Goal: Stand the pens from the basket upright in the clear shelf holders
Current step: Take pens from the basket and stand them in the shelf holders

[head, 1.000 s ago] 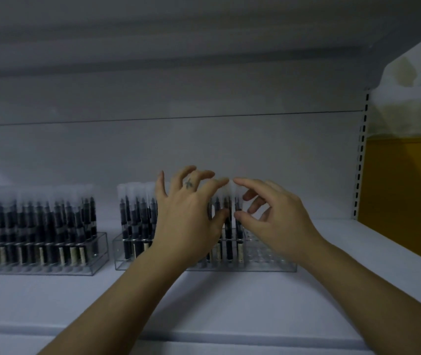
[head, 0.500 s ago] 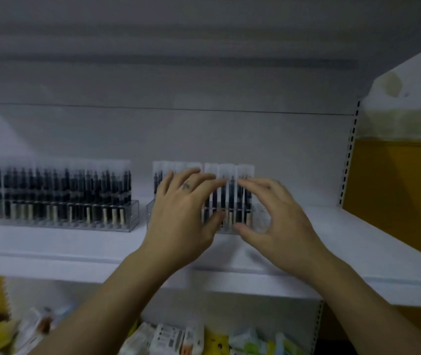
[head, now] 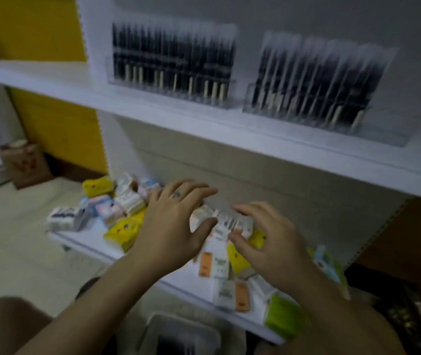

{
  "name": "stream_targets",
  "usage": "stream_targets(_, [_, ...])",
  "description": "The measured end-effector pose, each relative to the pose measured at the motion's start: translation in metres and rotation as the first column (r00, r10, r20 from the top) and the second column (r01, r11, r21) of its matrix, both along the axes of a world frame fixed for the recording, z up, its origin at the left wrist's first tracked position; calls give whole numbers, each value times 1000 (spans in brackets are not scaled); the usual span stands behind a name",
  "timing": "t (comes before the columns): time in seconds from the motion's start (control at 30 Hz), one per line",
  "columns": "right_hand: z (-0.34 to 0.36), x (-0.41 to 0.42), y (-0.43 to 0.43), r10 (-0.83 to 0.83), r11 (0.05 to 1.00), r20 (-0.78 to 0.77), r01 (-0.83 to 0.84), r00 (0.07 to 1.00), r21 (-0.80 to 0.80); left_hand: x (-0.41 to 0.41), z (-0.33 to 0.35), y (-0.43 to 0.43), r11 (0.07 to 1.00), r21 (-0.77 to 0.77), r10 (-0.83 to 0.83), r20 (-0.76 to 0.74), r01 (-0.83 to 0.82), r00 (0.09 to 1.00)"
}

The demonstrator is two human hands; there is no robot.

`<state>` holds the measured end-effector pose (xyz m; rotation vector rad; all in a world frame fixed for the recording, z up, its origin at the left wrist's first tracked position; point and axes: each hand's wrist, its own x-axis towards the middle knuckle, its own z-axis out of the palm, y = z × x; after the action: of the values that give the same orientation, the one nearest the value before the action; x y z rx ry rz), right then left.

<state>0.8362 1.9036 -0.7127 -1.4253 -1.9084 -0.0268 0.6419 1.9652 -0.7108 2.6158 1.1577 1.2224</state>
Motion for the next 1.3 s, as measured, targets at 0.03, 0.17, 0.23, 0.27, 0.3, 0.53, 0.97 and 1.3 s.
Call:
stream_targets(0.03, [-21, -3, 4, -20, 994, 6, 20, 1000, -106, -6, -18, -2, 998, -61, 19, -23, -20, 1000])
stream_targets(0.17, [-107, -11, 21, -45, 893, 31, 54, 999, -447, -18, -90, 1, 924, -347, 105, -166, -157, 981])
stream_targets(0.23, [-143, -15, 25, -65, 835, -8, 49, 998, -548, -21, -127, 3, 855, -477, 100, -232, -203, 967])
stream_targets(0.27, [-160, -17, 26, -75, 805, -22, 48, 997, -591, -23, -145, 4, 819, -531, 86, -264, -220, 961])
stream_targets(0.3, [-176, -18, 27, -86, 769, -31, 47, 996, -638, -25, -162, 4, 783, -577, 72, -287, -233, 955])
stream_targets(0.53, [-268, -30, 22, -163, 426, -52, 23, 985, -904, -43, -271, -19, 399, -865, 33, -319, -306, 947])
stream_targets(0.97, [-365, -49, 34, 19, -69, 31, 32, 999, -997, -29, -396, -19, -27, -968, 94, -252, -251, 963])
stream_targets(1.3, [-443, -78, 62, 13, -180, 87, 88, 996, -980, -33, -458, -1, -240, -965, 300, -178, -106, 937])
